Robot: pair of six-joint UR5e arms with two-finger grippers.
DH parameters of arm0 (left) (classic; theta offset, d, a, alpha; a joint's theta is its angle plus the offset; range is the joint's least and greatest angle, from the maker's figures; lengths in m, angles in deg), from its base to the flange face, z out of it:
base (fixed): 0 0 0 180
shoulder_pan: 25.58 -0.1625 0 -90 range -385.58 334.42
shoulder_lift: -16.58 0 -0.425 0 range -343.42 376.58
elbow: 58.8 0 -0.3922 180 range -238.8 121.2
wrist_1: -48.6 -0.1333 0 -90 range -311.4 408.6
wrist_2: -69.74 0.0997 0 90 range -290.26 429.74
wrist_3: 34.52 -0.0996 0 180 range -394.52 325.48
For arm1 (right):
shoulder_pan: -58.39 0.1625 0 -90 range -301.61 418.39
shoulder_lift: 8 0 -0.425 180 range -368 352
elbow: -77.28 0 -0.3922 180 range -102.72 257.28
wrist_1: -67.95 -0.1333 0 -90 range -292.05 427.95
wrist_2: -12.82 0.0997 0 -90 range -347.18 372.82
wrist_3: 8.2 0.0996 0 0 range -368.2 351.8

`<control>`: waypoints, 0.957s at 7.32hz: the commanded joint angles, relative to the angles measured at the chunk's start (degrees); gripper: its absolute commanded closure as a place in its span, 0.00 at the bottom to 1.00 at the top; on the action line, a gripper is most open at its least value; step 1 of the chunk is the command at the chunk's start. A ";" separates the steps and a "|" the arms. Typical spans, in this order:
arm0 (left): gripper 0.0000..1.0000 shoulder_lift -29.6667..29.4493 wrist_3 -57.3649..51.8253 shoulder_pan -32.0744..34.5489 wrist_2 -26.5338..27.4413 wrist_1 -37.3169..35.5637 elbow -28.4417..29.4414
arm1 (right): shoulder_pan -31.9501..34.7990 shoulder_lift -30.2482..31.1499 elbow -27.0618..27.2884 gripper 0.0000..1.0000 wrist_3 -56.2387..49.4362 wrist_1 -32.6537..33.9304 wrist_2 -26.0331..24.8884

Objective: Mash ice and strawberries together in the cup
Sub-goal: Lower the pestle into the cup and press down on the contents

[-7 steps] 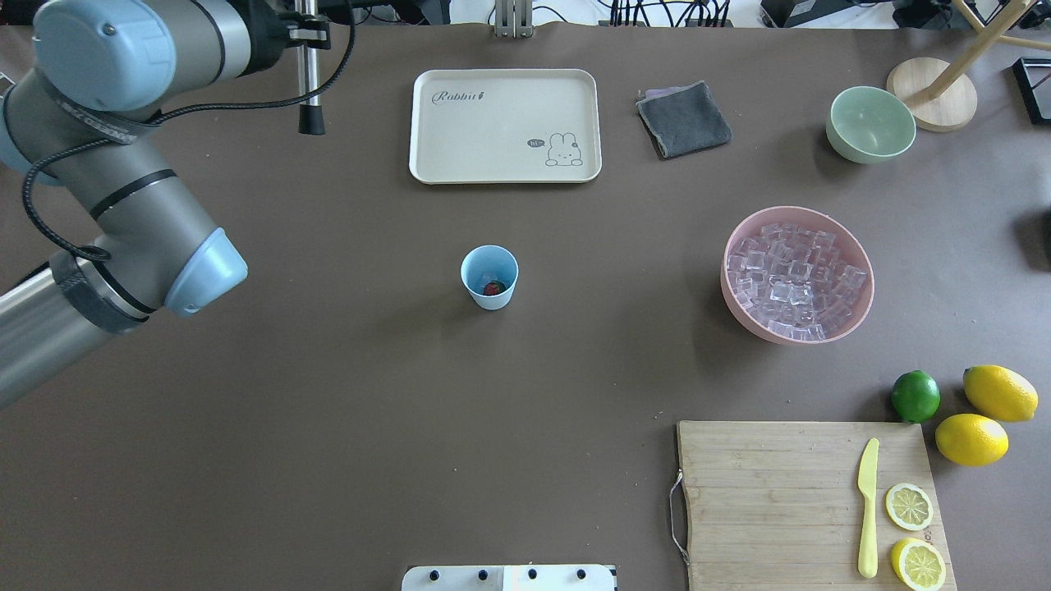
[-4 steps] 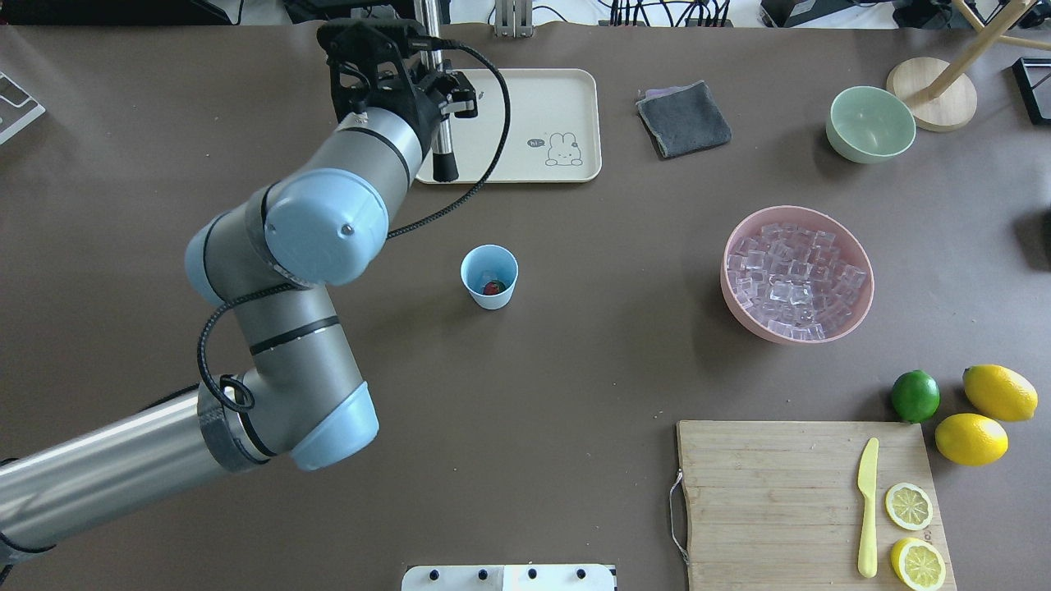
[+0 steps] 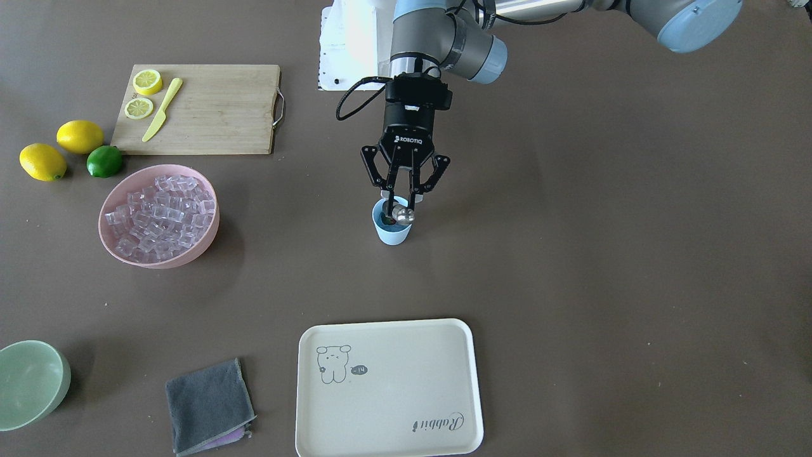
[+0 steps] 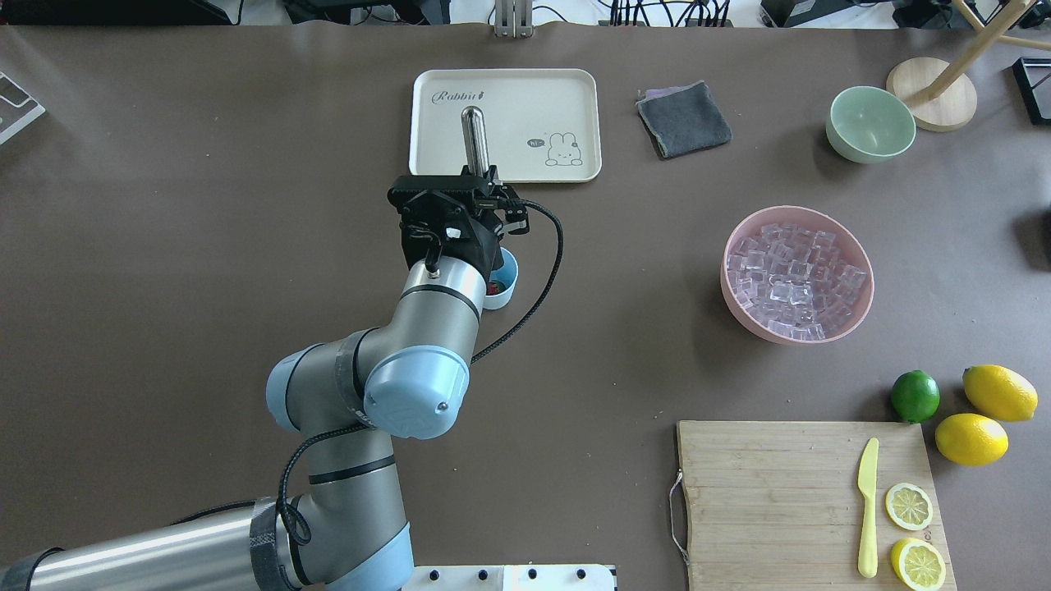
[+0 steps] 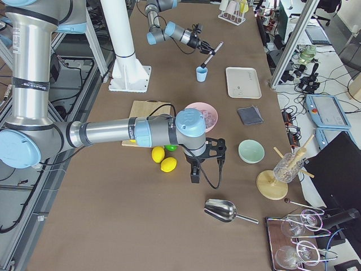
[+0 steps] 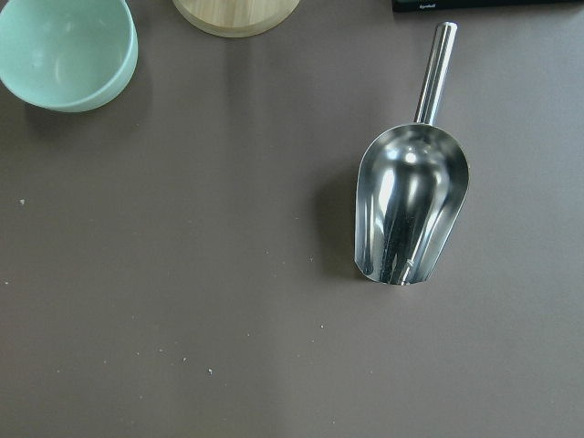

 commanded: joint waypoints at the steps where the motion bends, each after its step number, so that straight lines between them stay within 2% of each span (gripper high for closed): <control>1: 0.75 0.47 0.88 -0.34 1.03 2.01 2.11 | 0.00 0.02 -0.18 0.00 0.00 0.00 0.00; 3: 0.75 0.56 0.89 -0.51 0.42 3.59 3.00 | 0.00 0.10 -0.26 0.00 0.00 0.00 0.00; 4: 0.76 0.39 0.01 -0.16 0.24 3.43 0.73 | 0.00 0.02 -0.26 0.00 0.00 0.00 0.00; 5: 0.76 0.21 -6.61 0.71 -0.20 3.42 -4.16 | 0.00 0.02 -0.26 0.00 0.00 0.00 0.00; 6: 0.76 0.38 -7.55 1.77 -0.38 2.73 -5.87 | 0.00 0.02 -0.18 0.00 0.00 0.00 0.00; 7: 0.76 0.73 -6.25 1.43 -0.12 3.42 -3.36 | 0.00 0.10 -0.18 0.00 0.00 0.00 0.00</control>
